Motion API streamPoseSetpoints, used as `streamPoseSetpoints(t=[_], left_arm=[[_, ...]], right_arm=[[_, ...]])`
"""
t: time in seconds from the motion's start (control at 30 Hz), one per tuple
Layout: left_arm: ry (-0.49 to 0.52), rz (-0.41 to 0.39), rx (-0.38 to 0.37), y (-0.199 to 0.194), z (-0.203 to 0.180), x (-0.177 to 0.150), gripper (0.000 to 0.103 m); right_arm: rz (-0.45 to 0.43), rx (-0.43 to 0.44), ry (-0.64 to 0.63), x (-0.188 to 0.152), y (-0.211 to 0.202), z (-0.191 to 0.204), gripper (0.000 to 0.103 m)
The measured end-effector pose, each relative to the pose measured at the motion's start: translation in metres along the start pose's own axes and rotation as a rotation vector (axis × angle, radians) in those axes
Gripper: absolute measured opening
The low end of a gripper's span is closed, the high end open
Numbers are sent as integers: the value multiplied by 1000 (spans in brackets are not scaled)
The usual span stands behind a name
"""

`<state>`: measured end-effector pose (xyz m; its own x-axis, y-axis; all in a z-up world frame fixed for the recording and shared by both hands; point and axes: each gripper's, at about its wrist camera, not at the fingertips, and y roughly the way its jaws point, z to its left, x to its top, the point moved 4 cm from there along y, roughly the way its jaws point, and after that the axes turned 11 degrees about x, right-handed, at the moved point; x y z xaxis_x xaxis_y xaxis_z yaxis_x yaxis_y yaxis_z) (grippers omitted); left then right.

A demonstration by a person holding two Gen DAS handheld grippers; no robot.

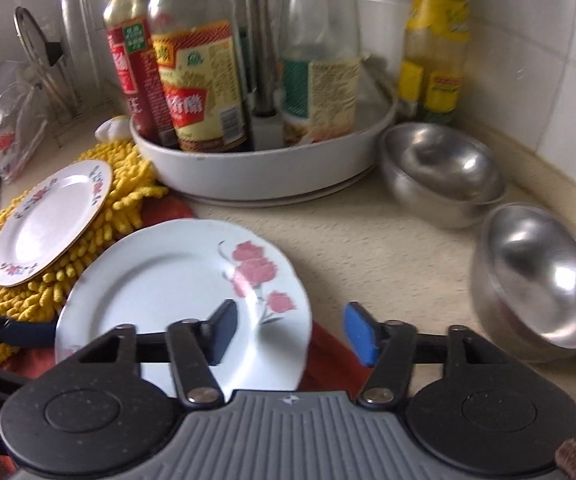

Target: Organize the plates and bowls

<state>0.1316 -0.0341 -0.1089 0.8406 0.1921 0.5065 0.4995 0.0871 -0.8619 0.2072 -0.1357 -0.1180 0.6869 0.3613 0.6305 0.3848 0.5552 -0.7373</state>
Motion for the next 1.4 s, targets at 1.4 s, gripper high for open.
streamPoseSetpoints(t=[1.4], left_arm=[[61,-77,-26,-5,-1,-11,89]], right_arm=[[37,148,100,-11,-1,-6,38]])
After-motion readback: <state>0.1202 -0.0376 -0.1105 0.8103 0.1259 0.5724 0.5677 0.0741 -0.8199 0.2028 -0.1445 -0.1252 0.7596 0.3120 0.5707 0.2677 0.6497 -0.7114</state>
